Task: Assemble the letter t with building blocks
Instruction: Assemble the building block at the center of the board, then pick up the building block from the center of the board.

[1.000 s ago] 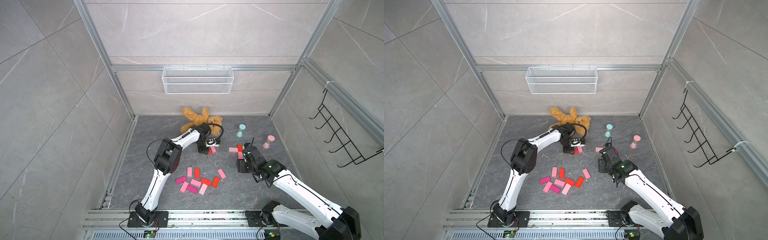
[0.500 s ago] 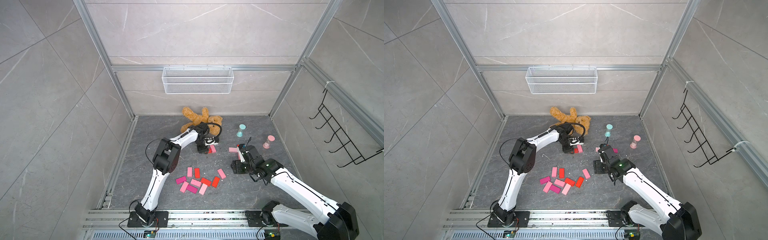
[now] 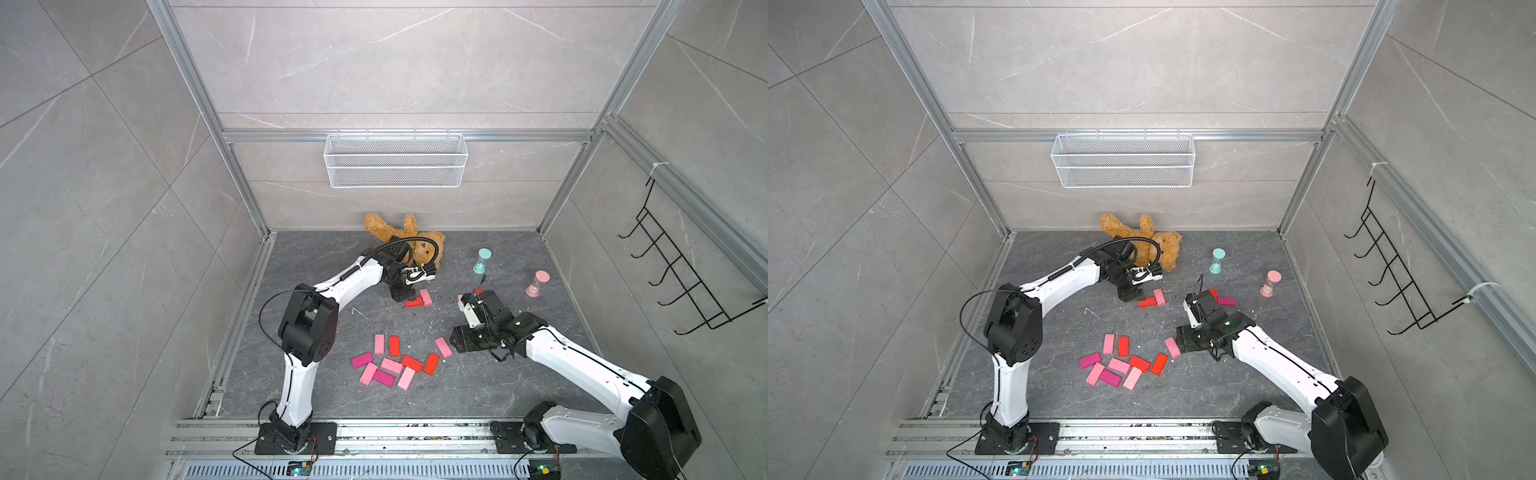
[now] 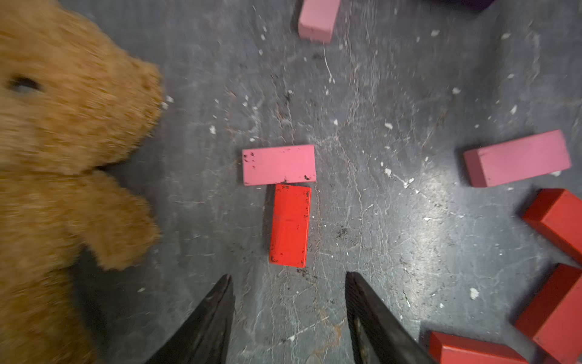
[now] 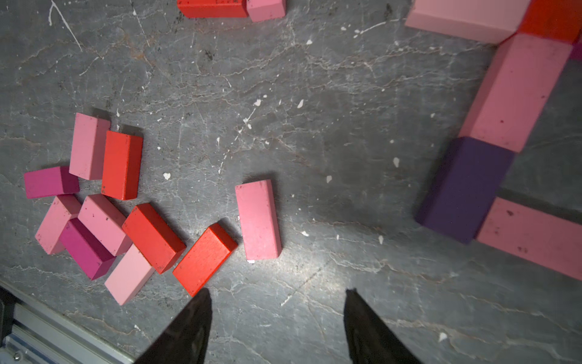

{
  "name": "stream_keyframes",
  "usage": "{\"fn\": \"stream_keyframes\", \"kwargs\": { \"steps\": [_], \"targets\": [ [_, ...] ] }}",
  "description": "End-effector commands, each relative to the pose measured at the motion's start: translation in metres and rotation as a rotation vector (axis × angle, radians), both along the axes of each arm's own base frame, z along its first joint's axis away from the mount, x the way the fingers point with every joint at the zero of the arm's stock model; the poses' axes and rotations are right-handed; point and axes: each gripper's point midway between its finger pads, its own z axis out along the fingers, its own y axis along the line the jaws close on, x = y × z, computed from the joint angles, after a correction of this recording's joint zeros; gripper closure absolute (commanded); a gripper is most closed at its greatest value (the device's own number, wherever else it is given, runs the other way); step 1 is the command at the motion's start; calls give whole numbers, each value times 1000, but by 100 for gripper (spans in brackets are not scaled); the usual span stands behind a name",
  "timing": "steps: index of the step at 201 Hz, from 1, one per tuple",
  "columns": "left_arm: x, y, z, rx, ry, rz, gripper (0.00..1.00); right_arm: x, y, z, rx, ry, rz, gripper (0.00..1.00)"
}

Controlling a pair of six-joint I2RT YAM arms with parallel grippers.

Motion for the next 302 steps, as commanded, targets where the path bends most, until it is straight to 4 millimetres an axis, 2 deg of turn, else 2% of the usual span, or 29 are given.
{"fn": "stream_keyframes", "kwargs": {
  "steps": [1, 25, 45, 96, 135, 177, 209, 242, 259, 279, 302],
  "targets": [
    [6, 3, 68, -165, -120, 117, 41, -1, 12, -7, 3, 16, 43, 34],
    [0, 31, 93, -235, -202, 292, 41, -1, 18, -20, -15, 43, 62, 37],
    [-14, 63, 103, -284, -229, 461, 41, 0, 23, -28, -18, 55, 72, 39],
    [-70, 145, 91, -342, -220, 787, 41, 0, 26, -49, -68, 106, 83, 42],
    [-103, 188, 81, -344, -199, 953, 41, 1, 28, -58, -82, 122, 87, 43],
    [-126, 220, 75, -386, -181, 1098, 41, 7, 30, -69, -111, 135, 86, 45],
    [-140, 234, 73, -380, -179, 1129, 41, 11, 32, -74, -125, 145, 93, 50],
    [-148, 241, 76, -385, -185, 1139, 41, 16, 29, -71, -168, 137, 87, 62],
    [-150, 242, 77, -390, -186, 1139, 41, 20, 31, -66, -171, 123, 105, 73],
    [-150, 245, 79, -394, -194, 1153, 40, 28, 37, -54, -167, 91, 138, 87],
    [-152, 244, 80, -391, -196, 1136, 40, 43, 44, -35, -186, 24, 224, 95]
  ]
}}
